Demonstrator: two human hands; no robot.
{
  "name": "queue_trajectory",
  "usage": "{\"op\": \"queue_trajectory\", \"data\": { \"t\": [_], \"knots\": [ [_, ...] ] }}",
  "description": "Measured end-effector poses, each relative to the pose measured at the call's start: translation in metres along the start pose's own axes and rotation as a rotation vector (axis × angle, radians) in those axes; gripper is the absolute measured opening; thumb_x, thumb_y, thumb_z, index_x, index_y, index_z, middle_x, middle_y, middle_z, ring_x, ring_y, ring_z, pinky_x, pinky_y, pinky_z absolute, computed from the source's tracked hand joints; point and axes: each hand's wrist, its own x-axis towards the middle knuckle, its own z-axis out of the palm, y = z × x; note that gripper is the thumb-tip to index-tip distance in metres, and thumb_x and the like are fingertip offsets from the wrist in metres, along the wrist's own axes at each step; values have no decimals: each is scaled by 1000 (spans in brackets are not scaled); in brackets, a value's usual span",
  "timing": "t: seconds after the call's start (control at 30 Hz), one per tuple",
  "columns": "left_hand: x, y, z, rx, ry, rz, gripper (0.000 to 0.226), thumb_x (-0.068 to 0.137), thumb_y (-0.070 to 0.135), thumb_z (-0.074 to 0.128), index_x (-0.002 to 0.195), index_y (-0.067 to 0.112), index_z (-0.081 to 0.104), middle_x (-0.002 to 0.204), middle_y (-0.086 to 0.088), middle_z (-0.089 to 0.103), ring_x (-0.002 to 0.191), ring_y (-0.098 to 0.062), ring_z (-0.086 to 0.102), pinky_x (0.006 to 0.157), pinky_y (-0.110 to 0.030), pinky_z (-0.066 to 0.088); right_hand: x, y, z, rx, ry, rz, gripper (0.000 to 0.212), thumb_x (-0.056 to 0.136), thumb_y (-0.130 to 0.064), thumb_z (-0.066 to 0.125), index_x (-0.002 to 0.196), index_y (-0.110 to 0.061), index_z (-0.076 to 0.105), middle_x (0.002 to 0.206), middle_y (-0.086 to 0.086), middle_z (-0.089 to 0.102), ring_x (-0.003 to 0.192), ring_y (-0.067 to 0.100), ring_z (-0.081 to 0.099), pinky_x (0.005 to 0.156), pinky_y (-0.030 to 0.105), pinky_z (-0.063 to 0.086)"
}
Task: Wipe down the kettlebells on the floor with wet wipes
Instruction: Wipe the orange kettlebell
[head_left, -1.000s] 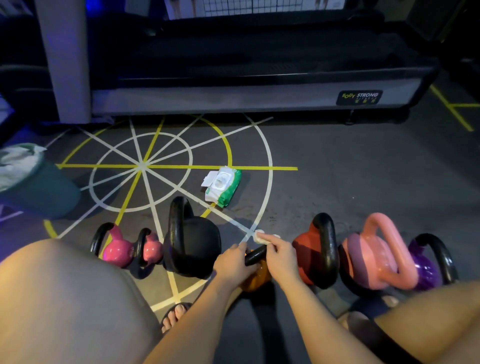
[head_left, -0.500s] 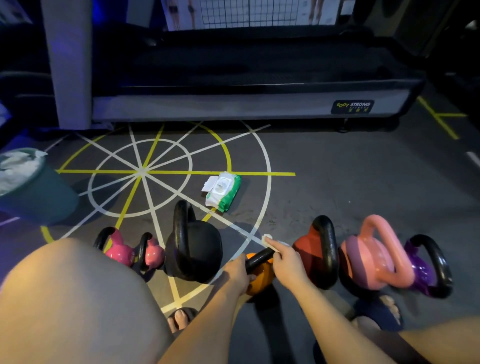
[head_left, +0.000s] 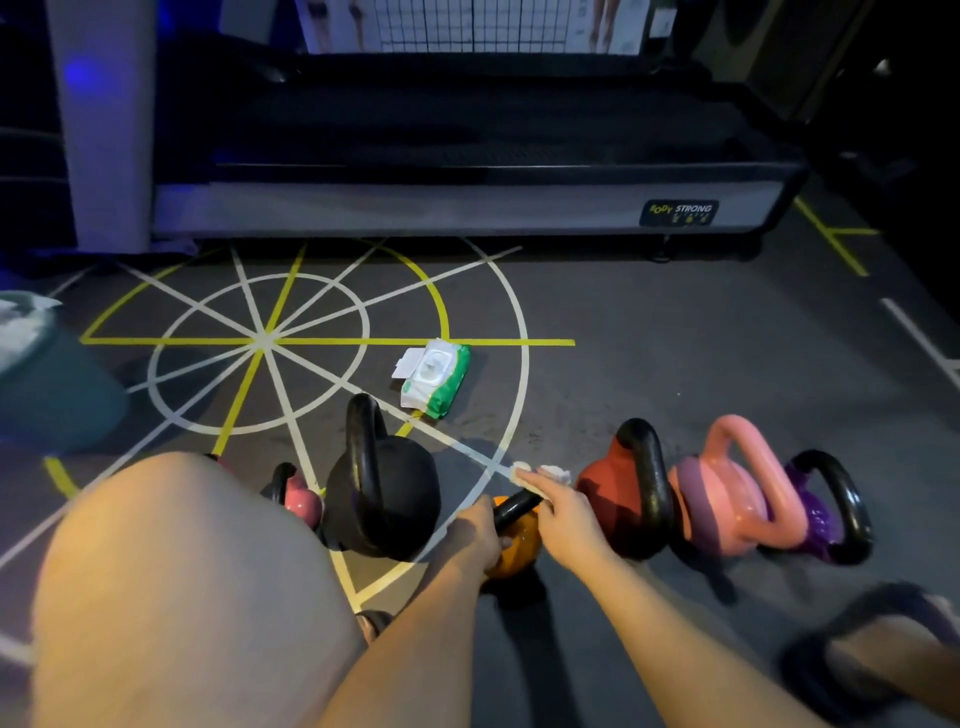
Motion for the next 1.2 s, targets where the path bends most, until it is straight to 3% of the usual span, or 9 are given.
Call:
{"op": "queue_trajectory", "data": {
  "t": [0.13, 0.23, 0.3, 0.4, 0.53, 0.63, 0.77, 1.1, 1.2],
  "knots": [
    [13, -18, 13, 142, -20, -178, 43, 97, 19, 64, 136, 24, 48, 116, -2, 61, 111, -21, 59, 100, -36, 47, 11, 14, -18, -72, -44, 171, 59, 100, -11, 44, 149, -44, 36, 123, 9, 62, 89, 17, 63, 80, 27, 53],
    [11, -16, 11, 152, -11, -162, 43, 97, 21, 65, 136, 21, 48, 121, -2, 61, 114, -18, 59, 97, -32, 45, 3, 14, -19, -41, -48, 154, 61, 101, -13, 44, 149, -48, 33, 116, 3, 62, 82, 11, 61, 76, 28, 54],
    [12, -20, 13, 83, 16, -162, 29, 100, 16, 61, 127, 19, 51, 106, -1, 61, 96, -5, 63, 90, -22, 49, -8, 10, -12, 1, 16, 23, 63, 98, -4, 46, 143, -48, 45, 127, -3, 62, 105, 12, 63, 96, 26, 51],
    [11, -22, 15, 147, 36, -153, 31, 98, 20, 64, 125, 22, 50, 113, -3, 64, 102, -13, 63, 96, -34, 51, -25, -1, 8, 15, -9, -188, 64, 91, 10, 44, 137, -33, 59, 149, -13, 42, 141, -2, 30, 118, 12, 16],
    [10, -22, 14, 105, 23, -178, 34, 92, 31, 71, 119, 24, 50, 111, -2, 64, 102, -19, 62, 94, -40, 52, -8, 7, 5, 33, 70, -71, 61, 96, 1, 44, 139, -41, 54, 149, -6, 47, 138, 10, 43, 120, 30, 28],
    [9, -27, 15, 88, 24, -174, 37, 92, 33, 72, 119, 25, 48, 110, 0, 63, 101, -18, 62, 94, -40, 53, 5, 8, -11, -2, 60, 103, 60, 98, -7, 43, 143, -46, 47, 132, 9, 60, 105, 18, 62, 104, 34, 47],
    [17, -30, 17, 103, 32, -158, 40, 94, 29, 70, 125, 18, 47, 118, -5, 63, 109, -23, 61, 96, -37, 49, -10, -2, 3, -97, -57, -191, 62, 92, 7, 43, 138, -31, 59, 149, -14, 42, 145, 11, 34, 119, 16, 16],
    [5, -47, 21, 43, 129, -119, 43, 87, 35, 78, 113, 28, 45, 106, 8, 57, 97, -10, 56, 82, -24, 43, 10, 36, -33, -49, -61, 14, 60, 96, -6, 44, 142, -44, 48, 122, 1, 67, 101, 13, 66, 91, 21, 49],
    [0, -58, 21, 41, 200, -127, 42, 83, 42, 79, 113, 28, 52, 108, 9, 60, 99, -7, 57, 82, -22, 45, 0, 15, -9, -51, -13, -132, 61, 94, 3, 46, 134, -42, 59, 132, -13, 56, 125, 0, 47, 110, 10, 27]
  ]
}}
